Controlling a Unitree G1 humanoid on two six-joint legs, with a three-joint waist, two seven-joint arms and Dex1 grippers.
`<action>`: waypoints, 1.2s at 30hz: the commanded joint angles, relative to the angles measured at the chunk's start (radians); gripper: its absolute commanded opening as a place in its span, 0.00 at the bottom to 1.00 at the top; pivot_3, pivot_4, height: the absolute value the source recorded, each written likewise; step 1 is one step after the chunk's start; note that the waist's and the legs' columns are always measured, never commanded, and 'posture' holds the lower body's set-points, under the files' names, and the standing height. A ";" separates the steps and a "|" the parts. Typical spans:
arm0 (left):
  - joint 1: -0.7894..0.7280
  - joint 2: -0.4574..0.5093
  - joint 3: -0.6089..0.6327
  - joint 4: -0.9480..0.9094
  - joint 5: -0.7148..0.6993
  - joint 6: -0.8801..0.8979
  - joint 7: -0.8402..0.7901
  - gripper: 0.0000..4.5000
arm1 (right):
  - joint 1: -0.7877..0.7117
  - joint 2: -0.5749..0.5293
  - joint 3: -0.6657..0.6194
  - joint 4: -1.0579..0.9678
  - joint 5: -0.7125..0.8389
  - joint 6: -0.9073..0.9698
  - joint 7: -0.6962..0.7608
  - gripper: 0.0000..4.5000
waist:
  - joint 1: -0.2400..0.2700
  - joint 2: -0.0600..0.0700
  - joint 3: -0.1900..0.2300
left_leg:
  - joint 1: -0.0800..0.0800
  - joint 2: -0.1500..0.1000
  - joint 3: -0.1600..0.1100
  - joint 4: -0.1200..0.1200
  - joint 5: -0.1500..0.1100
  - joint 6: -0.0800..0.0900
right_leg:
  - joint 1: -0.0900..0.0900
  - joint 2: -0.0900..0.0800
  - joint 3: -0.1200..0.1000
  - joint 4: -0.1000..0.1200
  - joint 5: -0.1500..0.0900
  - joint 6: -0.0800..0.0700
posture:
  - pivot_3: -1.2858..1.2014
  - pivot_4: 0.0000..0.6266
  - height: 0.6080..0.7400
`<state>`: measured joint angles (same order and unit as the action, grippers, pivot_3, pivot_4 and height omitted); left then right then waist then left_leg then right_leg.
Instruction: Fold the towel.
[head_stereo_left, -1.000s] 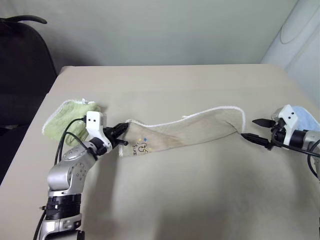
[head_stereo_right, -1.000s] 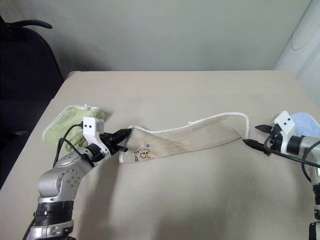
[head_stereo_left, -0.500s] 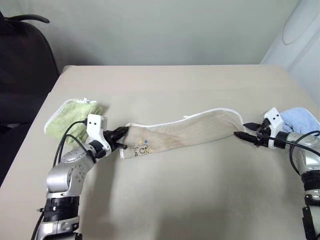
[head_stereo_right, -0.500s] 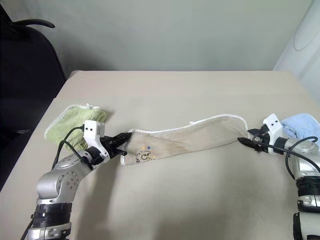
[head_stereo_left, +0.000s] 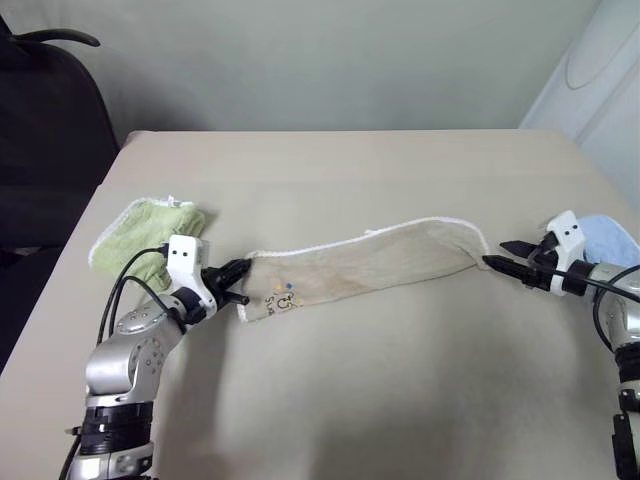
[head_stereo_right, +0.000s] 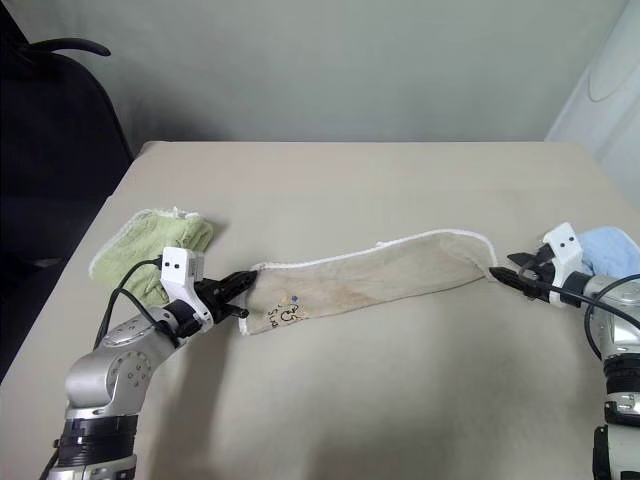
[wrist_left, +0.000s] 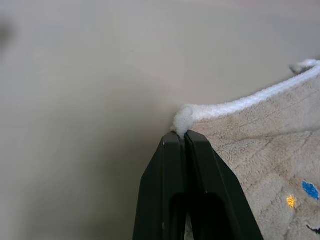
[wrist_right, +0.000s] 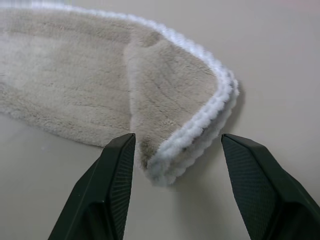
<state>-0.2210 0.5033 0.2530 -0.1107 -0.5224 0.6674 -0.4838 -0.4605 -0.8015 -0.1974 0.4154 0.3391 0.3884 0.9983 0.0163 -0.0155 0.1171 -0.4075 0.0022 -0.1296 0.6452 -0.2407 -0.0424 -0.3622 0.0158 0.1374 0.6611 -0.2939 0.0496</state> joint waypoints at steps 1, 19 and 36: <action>-0.018 0.014 -0.003 0.001 0.016 -0.033 -0.019 0.00 | 0.035 0.000 -0.111 -0.139 0.133 0.188 -0.045 0.92 | 0.000 0.000 0.000 | 0.000 0.000 0.000 0.000 0.000 0.000 | 0.000 0.000 0.000 0.000 0.000 0.000 | 0.52 0.24 1.00; -0.054 -0.008 -0.061 0.056 0.059 -0.070 -0.080 0.53 | 0.187 0.226 -0.386 -0.482 0.572 0.782 -0.426 1.00 | 0.000 0.000 0.000 | 0.002 -0.001 0.000 0.000 0.000 0.001 | 0.001 0.000 0.001 0.000 -0.002 0.004 | 0.52 0.24 1.00; -0.086 -0.068 0.084 -0.034 0.040 -0.151 0.099 0.78 | -0.004 0.456 -0.497 -0.245 0.635 0.777 -0.896 1.00 | -0.005 -0.001 -0.001 | 0.003 -0.001 -0.001 0.000 -0.001 0.002 | 0.001 0.000 0.001 0.001 -0.003 0.005 | 0.52 0.24 1.00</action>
<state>-0.2873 0.4431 0.3206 -0.0801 -0.4537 0.5423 -0.3834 -0.4433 -0.3458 -0.6744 0.1335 1.0015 1.2179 0.1403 0.0111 -0.0170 0.1161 -0.4040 0.0007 -0.1308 0.6457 -0.2417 -0.0404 -0.3611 0.0154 0.1388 0.6620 -0.2972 0.0548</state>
